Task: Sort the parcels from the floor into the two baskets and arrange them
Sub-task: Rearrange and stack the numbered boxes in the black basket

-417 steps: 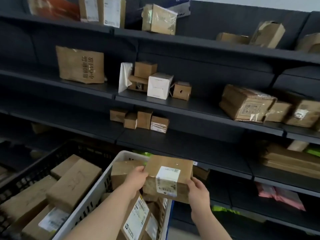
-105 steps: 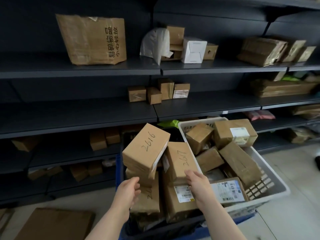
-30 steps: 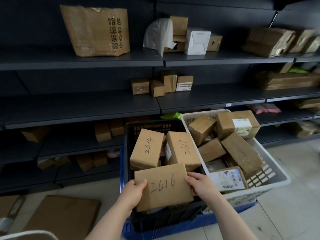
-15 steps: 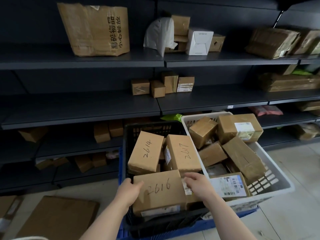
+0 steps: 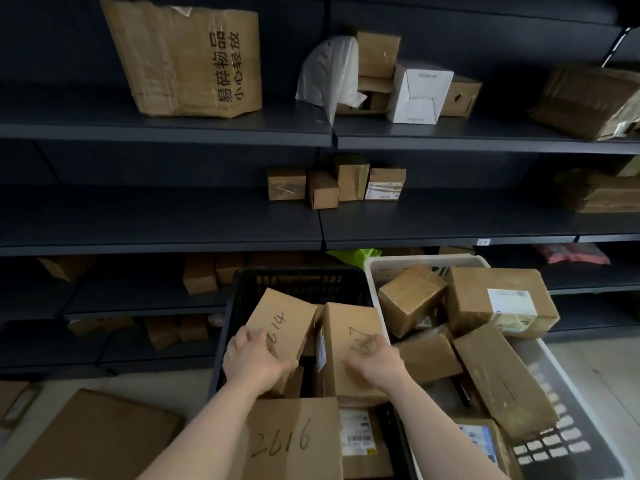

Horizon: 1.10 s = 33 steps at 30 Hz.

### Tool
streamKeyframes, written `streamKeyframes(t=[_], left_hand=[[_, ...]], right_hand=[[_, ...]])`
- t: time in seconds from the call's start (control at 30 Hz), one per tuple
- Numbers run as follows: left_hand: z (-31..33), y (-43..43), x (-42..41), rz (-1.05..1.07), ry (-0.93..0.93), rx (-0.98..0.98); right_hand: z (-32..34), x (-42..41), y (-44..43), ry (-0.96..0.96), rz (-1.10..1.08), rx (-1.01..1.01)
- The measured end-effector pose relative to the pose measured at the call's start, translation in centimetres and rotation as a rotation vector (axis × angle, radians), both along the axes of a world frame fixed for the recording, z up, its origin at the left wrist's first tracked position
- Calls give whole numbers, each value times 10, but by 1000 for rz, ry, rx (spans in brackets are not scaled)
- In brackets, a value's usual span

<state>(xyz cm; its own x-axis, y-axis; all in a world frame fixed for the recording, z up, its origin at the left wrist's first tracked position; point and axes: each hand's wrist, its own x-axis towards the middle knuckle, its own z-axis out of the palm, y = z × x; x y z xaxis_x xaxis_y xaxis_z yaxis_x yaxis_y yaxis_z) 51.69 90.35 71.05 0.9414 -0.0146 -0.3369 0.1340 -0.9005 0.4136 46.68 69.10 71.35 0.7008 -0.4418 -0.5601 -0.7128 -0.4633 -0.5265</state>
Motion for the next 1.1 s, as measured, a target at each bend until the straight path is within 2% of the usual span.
streamKeyframes(t=[0.1, 0.3, 0.4, 0.57, 0.67, 0.87, 1.1], left_hand=[[-8, -5, 5, -26, -21, 119], [-13, -5, 6, 64, -18, 119], [-5, 1, 16, 182, -6, 105], [17, 8, 39, 301, -17, 14], [26, 5, 46, 295, -41, 21], [27, 5, 52, 277, -52, 13], [15, 10, 39, 182, 80, 71]], right_hand=[[-6, 5, 1, 29, 85, -63], [-13, 13, 11, 67, 157, -146], [-7, 20, 7, 35, 106, -137], [14, 40, -19, -127, -13, -100], [24, 46, -26, -186, -24, -86], [30, 46, -20, -175, 23, -137], [24, 32, -8, -25, 133, -180]])
